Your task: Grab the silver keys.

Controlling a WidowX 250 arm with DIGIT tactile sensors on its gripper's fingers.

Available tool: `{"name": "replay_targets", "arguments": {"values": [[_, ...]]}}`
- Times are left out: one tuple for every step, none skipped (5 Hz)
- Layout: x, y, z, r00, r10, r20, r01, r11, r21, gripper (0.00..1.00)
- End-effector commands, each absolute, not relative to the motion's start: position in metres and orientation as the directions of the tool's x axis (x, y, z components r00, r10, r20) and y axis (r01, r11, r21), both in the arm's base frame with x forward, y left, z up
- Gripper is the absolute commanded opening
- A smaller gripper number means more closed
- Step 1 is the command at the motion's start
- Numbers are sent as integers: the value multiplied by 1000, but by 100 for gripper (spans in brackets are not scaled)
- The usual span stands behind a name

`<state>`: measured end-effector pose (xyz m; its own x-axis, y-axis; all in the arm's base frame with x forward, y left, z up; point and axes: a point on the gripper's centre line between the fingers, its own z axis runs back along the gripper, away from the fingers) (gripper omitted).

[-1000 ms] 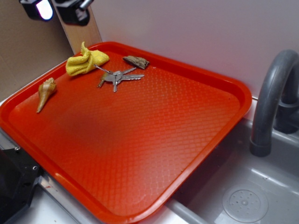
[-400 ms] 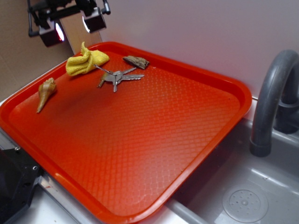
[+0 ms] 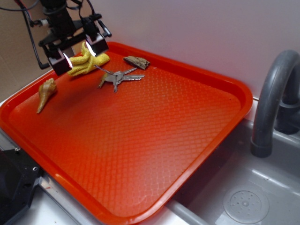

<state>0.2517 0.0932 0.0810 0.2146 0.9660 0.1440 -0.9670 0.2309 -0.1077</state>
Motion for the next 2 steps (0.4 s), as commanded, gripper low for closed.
{"name": "replay_targets", "arguments": {"values": [[266,107,69,185,973,137,-969,204,-140,100],[272,100,58,171,975,142,-977,186,-101,85]]}}
